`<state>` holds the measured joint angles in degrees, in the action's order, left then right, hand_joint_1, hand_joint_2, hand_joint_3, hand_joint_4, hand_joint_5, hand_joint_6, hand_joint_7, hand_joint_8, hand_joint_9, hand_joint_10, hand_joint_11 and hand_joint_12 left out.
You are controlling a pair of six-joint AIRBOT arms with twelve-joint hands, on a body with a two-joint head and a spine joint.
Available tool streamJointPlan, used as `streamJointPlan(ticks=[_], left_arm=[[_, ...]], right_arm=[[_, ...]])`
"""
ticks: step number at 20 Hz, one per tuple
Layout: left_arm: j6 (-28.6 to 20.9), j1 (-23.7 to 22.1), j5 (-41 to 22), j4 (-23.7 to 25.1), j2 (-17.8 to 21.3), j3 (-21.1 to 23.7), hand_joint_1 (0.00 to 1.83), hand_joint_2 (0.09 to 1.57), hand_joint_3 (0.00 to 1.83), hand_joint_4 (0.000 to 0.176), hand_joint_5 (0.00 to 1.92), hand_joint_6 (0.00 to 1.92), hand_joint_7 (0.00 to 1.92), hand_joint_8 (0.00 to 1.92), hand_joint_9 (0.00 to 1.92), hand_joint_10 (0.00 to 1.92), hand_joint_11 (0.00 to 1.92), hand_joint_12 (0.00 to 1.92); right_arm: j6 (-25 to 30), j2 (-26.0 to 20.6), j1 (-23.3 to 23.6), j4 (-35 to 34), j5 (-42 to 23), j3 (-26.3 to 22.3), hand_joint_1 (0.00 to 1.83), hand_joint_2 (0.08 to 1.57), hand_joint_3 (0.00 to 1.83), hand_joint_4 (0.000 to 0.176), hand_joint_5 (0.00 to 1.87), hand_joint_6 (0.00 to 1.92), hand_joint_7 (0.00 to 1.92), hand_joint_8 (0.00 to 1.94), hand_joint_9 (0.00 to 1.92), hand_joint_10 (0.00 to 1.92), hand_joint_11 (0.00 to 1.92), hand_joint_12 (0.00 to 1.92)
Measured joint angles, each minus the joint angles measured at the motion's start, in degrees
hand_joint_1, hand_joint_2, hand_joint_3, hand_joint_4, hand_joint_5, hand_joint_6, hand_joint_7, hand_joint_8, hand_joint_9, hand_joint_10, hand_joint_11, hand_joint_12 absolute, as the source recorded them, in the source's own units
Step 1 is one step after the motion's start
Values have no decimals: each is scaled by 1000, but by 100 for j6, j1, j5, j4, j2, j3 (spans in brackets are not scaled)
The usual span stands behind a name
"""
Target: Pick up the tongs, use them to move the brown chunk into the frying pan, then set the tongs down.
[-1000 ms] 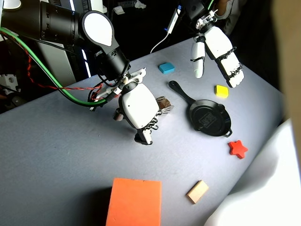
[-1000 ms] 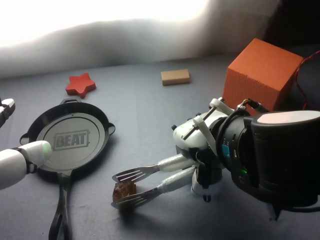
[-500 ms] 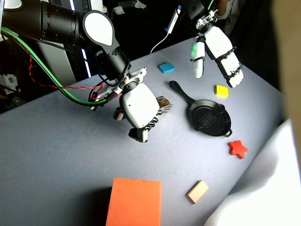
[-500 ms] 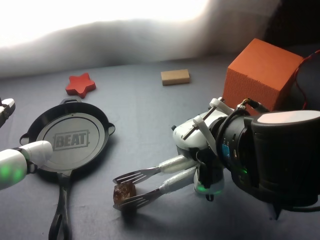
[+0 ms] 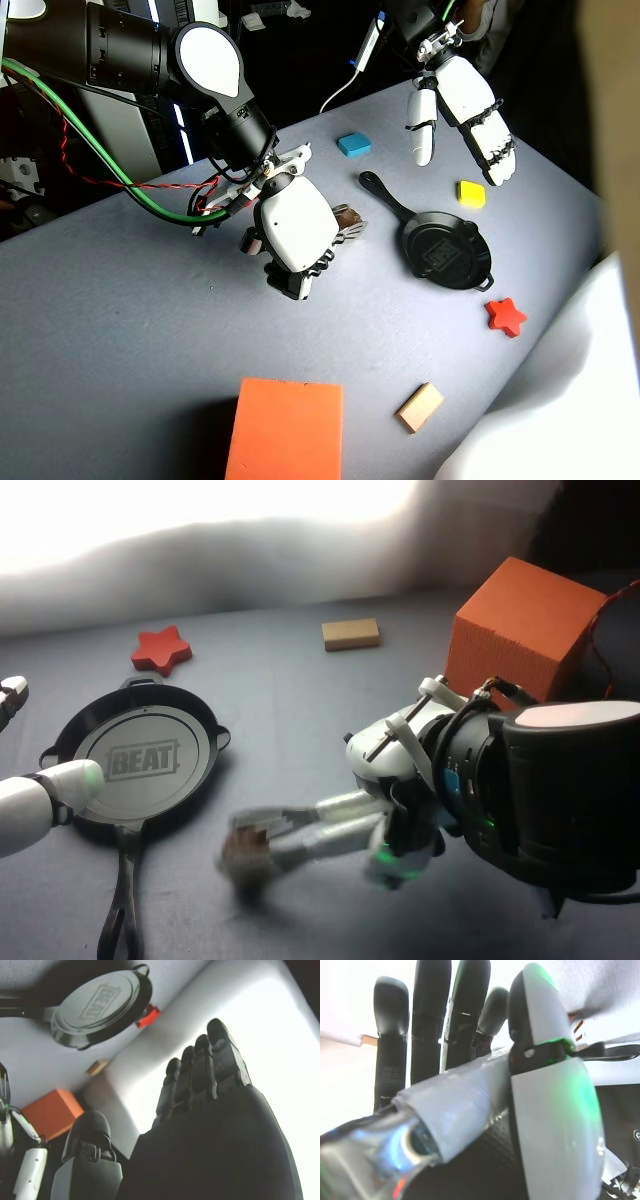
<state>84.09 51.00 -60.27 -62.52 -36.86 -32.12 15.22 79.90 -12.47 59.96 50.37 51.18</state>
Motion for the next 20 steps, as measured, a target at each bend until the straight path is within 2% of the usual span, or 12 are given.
streamJointPlan(ticks=[1, 2, 3, 5, 9, 13, 16, 17, 18, 20], left_arm=[[0, 0, 0, 2, 0, 0, 0, 1232, 2, 0, 0, 0, 0, 0, 15, 3, 0, 148], [-2, 0, 0, 0, 0, 0, 0, 1232, 1, 0, 0, 0, 0, 0, 2, 0, 0, 95], [0, 0, 0, 0, 0, 0, 0, 1232, 1, 0, 0, 0, 0, 0, 9, 2, 0, 105], [17, 0, -37, 0, 0, 0, 0, 1229, 0, 0, 0, 0, 0, 0, 11, 3, 0, 107], [72, 0, -109, -2, 0, 0, 0, 1230, 0, 2, 0, 0, 0, 0, 5, 0, 0, 91], [136, 0, -114, -2, 0, 0, 0, 1229, 0, 2, 0, 0, 0, 0, 0, 0, 0, 22], [138, 0, -118, 0, 0, -2, 0, 1234, 2, 0, 0, 0, 0, 0, 0, 0, 3, 14], [138, 0, -120, 0, 0, 0, 0, 1234, 2, 0, 0, 0, 0, 0, 0, 0, 3, 14], [138, 0, -138, 4, 0, 0, 0, 1231, 1, 1, 0, 0, 1, 0, 0, 0, 12, 19], [136, 0, -153, -2, 0, -2, 0, 1231, 1, 1, 0, 0, 1, 0, 0, 0, 12, 19]], right_arm=[[-2, 0, 0, 4, 2, 0, 487, 1428, 12, 103, 1288, 1665, 1509, 1656, 1462, 1794, 1198, 1912], [-2, -4, 2, 13, 4, 0, 500, 1445, 12, 161, 1355, 1768, 1571, 1779, 1567, 1896, 1358, 1919], [0, -9, 2, 11, 2, -2, 600, 1457, 11, 173, 1394, 1890, 1610, 1909, 1694, 1916, 1586, 1921], [-7, -17, 2, 9, 11, -24, 805, 1444, 0, 176, 1417, 1920, 1630, 1940, 1752, 1921, 1798, 1921], [-28, -68, 39, 11, 9, -85, 988, 1409, 0, 176, 1412, 1921, 1649, 1941, 1764, 1921, 1841, 1921], [-72, -234, 186, -39, 20, -280, 976, 1418, 0, 176, 1422, 1921, 1648, 1941, 1758, 1921, 1830, 1921], [-157, -273, 490, -4, -55, -262, 978, 1408, 0, 176, 1403, 1921, 1630, 1941, 1744, 1921, 1821, 1921], [-164, -247, 568, 0, -142, -199, 978, 1406, 0, 176, 1400, 1921, 1628, 1941, 1742, 1921, 1820, 1921], [-267, -11, 695, 9, -271, 140, 968, 1405, 0, 176, 1404, 1921, 1636, 1941, 1752, 1921, 1820, 1921], [-328, 179, 734, 7, -310, 391, 968, 1405, 0, 176, 1404, 1921, 1636, 1941, 1752, 1921, 1820, 1921]])
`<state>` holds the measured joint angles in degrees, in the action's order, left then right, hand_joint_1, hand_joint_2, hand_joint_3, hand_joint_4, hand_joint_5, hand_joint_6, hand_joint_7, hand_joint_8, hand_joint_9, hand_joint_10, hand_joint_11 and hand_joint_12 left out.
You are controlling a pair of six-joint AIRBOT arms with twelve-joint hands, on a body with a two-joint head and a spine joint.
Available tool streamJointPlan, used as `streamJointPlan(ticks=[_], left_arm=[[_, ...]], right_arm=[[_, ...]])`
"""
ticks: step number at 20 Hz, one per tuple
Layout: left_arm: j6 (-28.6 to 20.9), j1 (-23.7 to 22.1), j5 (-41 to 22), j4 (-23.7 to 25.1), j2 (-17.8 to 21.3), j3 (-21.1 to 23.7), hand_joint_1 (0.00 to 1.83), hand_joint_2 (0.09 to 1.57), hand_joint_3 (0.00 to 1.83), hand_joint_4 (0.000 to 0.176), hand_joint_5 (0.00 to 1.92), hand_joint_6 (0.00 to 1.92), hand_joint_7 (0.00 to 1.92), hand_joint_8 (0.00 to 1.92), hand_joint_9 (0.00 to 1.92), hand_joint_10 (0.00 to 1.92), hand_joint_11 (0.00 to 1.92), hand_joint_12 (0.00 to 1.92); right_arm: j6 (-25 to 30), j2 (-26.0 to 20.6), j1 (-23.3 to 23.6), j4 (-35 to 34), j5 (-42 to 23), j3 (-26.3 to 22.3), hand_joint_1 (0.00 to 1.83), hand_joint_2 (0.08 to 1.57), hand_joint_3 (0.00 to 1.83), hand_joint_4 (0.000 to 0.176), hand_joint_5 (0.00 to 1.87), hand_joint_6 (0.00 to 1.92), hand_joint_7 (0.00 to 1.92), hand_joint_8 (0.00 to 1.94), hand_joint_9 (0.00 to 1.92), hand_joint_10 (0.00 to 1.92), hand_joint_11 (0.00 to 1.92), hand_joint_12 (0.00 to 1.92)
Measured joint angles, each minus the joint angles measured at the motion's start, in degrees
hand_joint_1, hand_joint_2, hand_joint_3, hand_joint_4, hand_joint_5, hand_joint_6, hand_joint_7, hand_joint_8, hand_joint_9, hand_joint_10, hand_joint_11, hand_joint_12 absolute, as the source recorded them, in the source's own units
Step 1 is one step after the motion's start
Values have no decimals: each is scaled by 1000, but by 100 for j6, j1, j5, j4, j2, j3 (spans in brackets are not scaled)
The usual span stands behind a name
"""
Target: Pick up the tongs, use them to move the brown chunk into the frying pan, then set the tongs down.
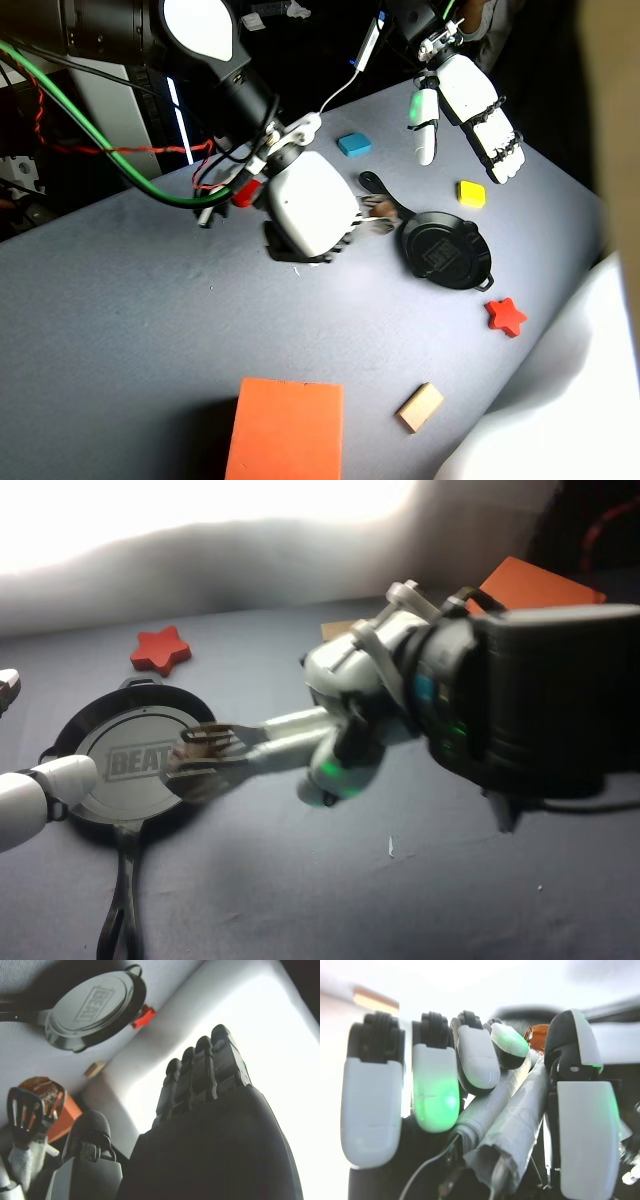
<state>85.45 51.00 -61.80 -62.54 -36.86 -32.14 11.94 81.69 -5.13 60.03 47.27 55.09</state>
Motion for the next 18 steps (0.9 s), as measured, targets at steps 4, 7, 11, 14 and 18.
streamJointPlan(ticks=[4, 7, 11, 14, 18], left_arm=[[-9, -2, -44, 4, 0, -61, 0, 1225, 0, 0, 0, 0, 3, 1, 8, 3, 30, 37], [-39, -7, -116, -42, 0, -173, 0, 1216, 2, 0, 2, 0, 23, 1, 14, 2, 0, 113], [-55, -7, -157, -149, 0, -306, 0, 1220, 2, 0, 1, 0, 15, 0, 23, 1, 0, 163], [-70, -7, -179, -149, 11, -356, 0, 1227, 2, 0, 0, 0, 7, 2, 18, 3, 0, 129], [-94, -7, -195, -170, 20, -398, 0, 1227, 0, 0, 0, 0, 0, 0, 0, 0, 0, 45]], right_arm=[[-59, 667, 35, -11, -376, 809, 930, 1414, 0, 176, 1411, 1921, 1616, 1941, 1725, 1921, 1787, 1921], [-26, 1139, 7, 210, -647, 1419, 898, 1430, 5, 176, 1399, 1921, 1603, 1941, 1725, 1921, 1782, 1921], [369, 1440, -269, 1379, -997, 1740, 931, 1411, 0, 176, 1397, 1921, 1592, 1941, 1707, 1921, 1777, 1921], [529, 1445, -431, 1534, -1029, 1792, 907, 1410, 0, 176, 1357, 1921, 1587, 1941, 1705, 1921, 1766, 1921], [815, 1482, -638, 1606, -1038, 2070, 877, 1419, 2, 176, 1316, 1921, 1572, 1941, 1702, 1921, 1767, 1921]])
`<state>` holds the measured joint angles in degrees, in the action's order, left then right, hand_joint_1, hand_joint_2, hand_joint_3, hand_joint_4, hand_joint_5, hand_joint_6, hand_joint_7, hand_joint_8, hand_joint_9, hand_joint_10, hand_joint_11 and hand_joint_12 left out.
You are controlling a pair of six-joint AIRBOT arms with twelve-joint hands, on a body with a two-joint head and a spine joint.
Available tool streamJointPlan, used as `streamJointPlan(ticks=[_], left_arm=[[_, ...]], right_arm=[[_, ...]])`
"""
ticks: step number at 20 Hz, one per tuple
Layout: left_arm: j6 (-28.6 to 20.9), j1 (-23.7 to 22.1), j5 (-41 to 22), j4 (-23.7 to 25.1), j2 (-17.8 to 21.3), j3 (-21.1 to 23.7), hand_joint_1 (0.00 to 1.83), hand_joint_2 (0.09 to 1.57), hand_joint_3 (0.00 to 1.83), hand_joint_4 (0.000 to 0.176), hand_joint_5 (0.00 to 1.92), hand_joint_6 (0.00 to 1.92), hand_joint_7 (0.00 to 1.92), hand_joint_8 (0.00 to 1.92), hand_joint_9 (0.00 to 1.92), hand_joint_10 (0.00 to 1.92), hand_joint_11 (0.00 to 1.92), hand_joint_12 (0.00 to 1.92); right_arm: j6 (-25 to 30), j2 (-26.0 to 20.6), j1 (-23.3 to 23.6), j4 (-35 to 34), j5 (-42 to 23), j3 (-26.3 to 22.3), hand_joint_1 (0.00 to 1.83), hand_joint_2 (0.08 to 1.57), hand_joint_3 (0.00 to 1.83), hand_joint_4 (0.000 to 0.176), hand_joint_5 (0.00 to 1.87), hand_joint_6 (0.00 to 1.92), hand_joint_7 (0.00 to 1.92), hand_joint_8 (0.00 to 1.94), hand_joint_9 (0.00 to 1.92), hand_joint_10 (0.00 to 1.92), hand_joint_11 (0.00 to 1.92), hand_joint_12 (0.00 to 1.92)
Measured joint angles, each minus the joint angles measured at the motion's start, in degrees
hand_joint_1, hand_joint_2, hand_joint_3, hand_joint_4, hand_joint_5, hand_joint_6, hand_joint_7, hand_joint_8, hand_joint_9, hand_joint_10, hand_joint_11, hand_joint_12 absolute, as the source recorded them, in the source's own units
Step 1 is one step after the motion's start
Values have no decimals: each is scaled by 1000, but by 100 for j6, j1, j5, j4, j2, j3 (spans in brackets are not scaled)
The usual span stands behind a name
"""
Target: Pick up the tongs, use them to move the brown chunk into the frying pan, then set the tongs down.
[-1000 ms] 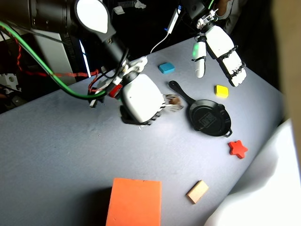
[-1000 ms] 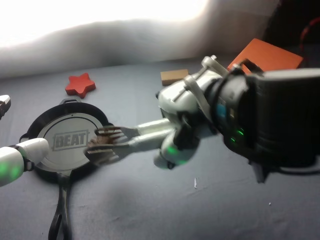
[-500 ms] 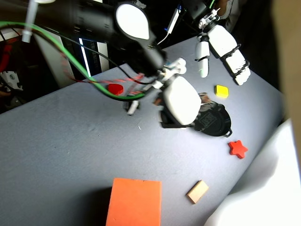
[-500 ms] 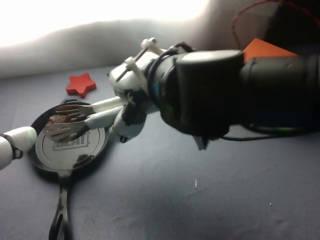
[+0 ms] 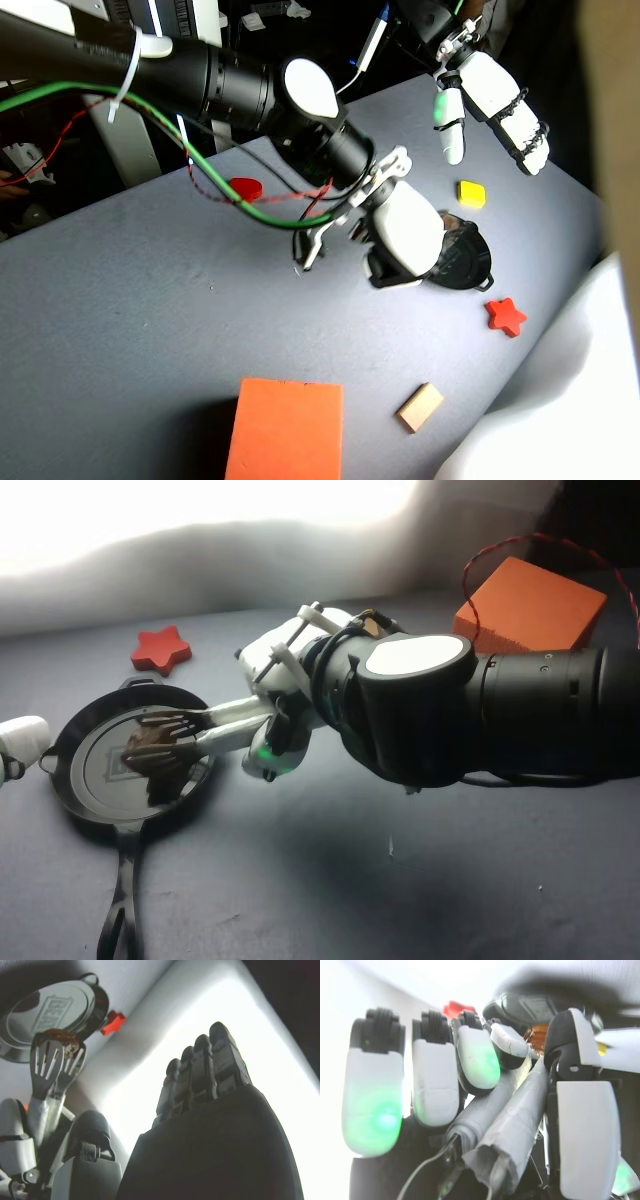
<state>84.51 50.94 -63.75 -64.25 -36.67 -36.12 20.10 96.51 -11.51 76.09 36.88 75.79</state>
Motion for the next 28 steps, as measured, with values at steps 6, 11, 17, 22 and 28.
streamJointPlan(ticks=[6, 11, 17, 22, 28], left_arm=[[-2, 0, -2, 0, 4, -4, 0, 1220, 1, 0, 0, 0, 0, 0, 0, 0, 0, 112], [0, 0, -2, -2, 4, -4, 0, 1212, 0, 9, 0, 0, 9, 2, 33, 4, 0, 203], [4, 0, -7, 0, 4, 13, 0, 1227, 3, 0, 0, 0, 0, 0, 8, 0, 0, 177], [7, 0, -4, 0, 4, 37, 0, 1229, 2, 2, 0, 0, 0, 0, 19, 3, 0, 198], [9, 0, -15, -2, 4, 44, 0, 1219, 0, 5, 0, 0, 15, 3, 30, 2, 0, 236]], right_arm=[[7, 31, -85, 103, -122, 136, 673, 1443, 8, 176, 1235, 1921, 1512, 1941, 1659, 1921, 1703, 1921], [24, 92, -87, 208, -201, 138, 519, 1463, 4, 0, 858, 1385, 1184, 1523, 1279, 1847, 1316, 1921], [22, 96, -76, 208, -195, 162, 502, 1367, 0, 0, 712, 899, 819, 1213, 711, 1513, 681, 1883], [-39, -2, 50, 212, -214, 136, 474, 1350, 0, 0, 651, 825, 813, 1091, 750, 1429, 639, 1829], [-125, -557, 291, 192, -170, -538, 458, 1349, 2, 0, 625, 711, 793, 899, 702, 1410, 557, 1867]])
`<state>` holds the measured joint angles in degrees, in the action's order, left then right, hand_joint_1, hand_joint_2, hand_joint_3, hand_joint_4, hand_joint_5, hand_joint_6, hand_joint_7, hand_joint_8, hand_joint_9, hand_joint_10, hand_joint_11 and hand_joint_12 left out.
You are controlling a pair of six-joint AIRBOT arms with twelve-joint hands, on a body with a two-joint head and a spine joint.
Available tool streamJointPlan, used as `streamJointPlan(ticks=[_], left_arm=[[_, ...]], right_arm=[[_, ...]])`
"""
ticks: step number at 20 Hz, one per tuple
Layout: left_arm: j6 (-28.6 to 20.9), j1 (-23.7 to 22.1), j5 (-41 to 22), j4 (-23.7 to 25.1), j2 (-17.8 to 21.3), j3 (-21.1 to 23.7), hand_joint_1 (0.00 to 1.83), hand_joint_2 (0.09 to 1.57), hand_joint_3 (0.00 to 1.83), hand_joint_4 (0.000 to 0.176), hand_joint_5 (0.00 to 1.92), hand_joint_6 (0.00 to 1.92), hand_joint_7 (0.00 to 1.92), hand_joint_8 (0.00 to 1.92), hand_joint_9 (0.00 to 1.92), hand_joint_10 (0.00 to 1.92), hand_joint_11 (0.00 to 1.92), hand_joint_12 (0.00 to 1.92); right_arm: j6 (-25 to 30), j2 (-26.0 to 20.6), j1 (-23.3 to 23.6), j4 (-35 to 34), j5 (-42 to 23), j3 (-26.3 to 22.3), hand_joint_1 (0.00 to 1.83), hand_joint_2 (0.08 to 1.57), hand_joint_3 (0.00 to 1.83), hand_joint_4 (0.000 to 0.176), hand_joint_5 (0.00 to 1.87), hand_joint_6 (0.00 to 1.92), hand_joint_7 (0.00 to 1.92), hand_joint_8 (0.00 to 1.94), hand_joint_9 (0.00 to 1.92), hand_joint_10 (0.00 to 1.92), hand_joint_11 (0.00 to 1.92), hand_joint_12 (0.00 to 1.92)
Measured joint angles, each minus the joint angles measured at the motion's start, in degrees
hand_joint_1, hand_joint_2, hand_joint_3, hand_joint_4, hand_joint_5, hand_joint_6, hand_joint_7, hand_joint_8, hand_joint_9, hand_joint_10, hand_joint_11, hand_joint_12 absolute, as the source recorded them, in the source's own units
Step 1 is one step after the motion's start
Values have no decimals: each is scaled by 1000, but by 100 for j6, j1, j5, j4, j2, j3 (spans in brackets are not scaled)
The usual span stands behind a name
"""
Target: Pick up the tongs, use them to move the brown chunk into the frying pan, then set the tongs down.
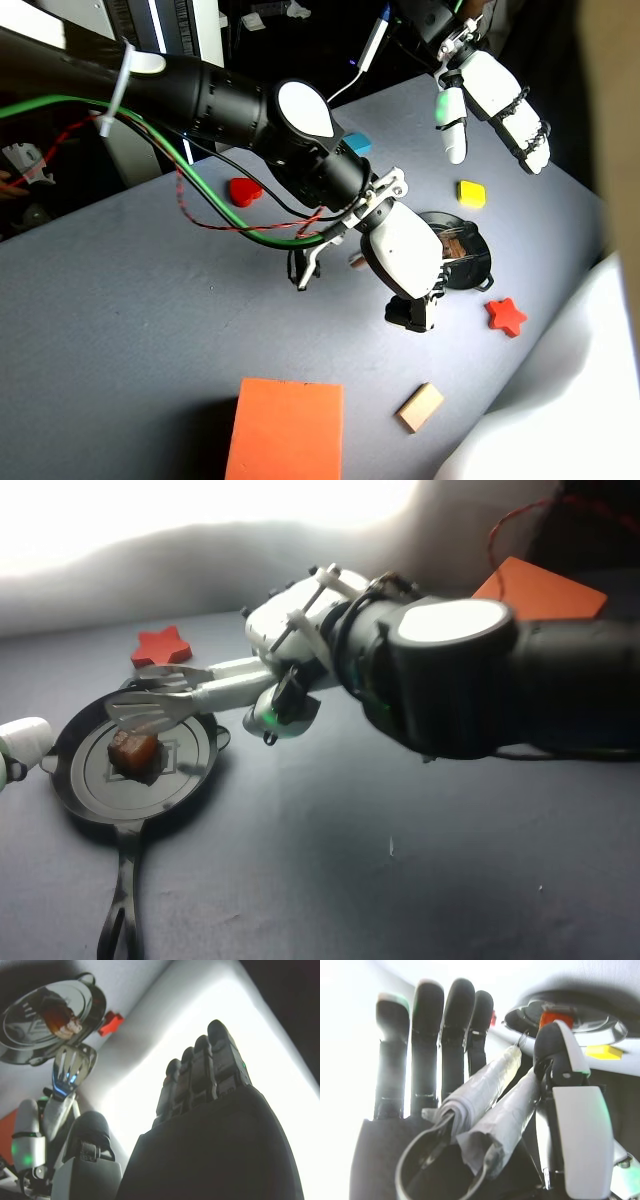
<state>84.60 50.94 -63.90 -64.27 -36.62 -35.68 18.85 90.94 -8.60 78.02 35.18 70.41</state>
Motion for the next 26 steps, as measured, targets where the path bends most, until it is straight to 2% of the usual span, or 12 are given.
streamJointPlan(ticks=[3, 6, 7, 8, 11, 12, 14, 18, 20, 21, 25, 26], left_arm=[[55, 0, 2, -4, 0, 39, 0, 1208, 0, 3, 0, 0, 38, 2, 56, 5, 0, 372], [120, -74, 42, -11, -7, 98, 0, 1217, 1, 0, 0, 0, 23, 0, 42, 1, 0, 284], [153, -109, 37, -11, -7, 136, 0, 1217, 1, 0, 0, 0, 24, 0, 41, 1, 0, 280], [238, -181, 42, -15, -66, 168, 0, 1213, 0, 0, 0, 0, 28, 2, 46, 3, 0, 280], [404, -361, 181, 22, -205, 219, 0, 1215, 0, 6, 0, 0, 20, 3, 36, 4, 0, 261], [487, -455, 238, 48, -260, 238, 0, 1217, 1, 3, 0, 0, 14, 1, 35, 3, 0, 249], [654, -634, 280, 52, -369, 275, 0, 1221, 1, 7, 0, 0, 2, 0, 27, 0, 0, 224], [1010, -1008, 420, 66, -568, 374, 0, 1217, 0, 8, 0, 0, 20, 4, 37, 6, 0, 268], [1161, -1187, 485, 33, -682, 411, 0, 1219, 1, 2, 0, 0, 5, 2, 22, 4, 0, 224], [1189, -1228, 525, 24, -686, 435, 0, 1211, 0, 8, 0, 0, 3, 1, 21, 3, 0, 247], [1300, -1309, 560, 24, -721, 577, 0, 1217, 1, 7, 0, 0, 15, 2, 34, 2, 0, 253], [1305, -1309, 564, 33, -721, 577, 0, 1216, 0, 12, 0, 0, 4, 0, 30, 0, 0, 245]], right_arm=[[-52, -612, 133, 48, -33, -706, 396, 1357, 4, 0, 590, 716, 765, 868, 656, 1428, 515, 1903], [-87, -1370, 37, 162, -232, -1401, 396, 1355, 1, 0, 587, 720, 759, 872, 643, 1459, 516, 1921], [-35, -1547, -81, 474, -249, -1582, 406, 1352, 0, 0, 586, 715, 758, 869, 645, 1458, 511, 1921], [245, -1764, -361, 1303, -256, -1849, 403, 1357, 1, 0, 586, 694, 761, 850, 648, 1448, 507, 1921], [962, -1915, -776, 2761, -304, -2162, 437, 1348, 0, 0, 613, 674, 773, 853, 663, 1429, 531, 1899], [1169, -1899, -874, 3176, -302, -2186, 419, 1357, 1, 0, 596, 687, 752, 870, 648, 1434, 520, 1904], [1386, -1847, -1005, 3510, -140, -2170, 413, 1365, 3, 0, 577, 716, 732, 893, 643, 1429, 507, 1898], [1453, -1716, -1204, 3558, 72, -2103, 405, 1365, 0, 0, 574, 736, 757, 845, 667, 1415, 504, 1904], [1464, -1720, -1213, 3600, 122, -2105, 396, 1365, 0, 0, 551, 742, 753, 827, 668, 1392, 498, 1908], [1471, -1731, -1235, 3615, 142, -2116, 427, 1355, 0, 0, 542, 741, 747, 820, 659, 1359, 481, 1893], [1473, -2048, -1233, 3416, 142, -2437, 454, 1327, 0, 0, 516, 699, 728, 737, 641, 1257, 401, 1855], [1451, -2114, -1217, 3233, 140, -2503, 448, 1318, 0, 0, 494, 673, 713, 673, 624, 1206, 373, 1840]])
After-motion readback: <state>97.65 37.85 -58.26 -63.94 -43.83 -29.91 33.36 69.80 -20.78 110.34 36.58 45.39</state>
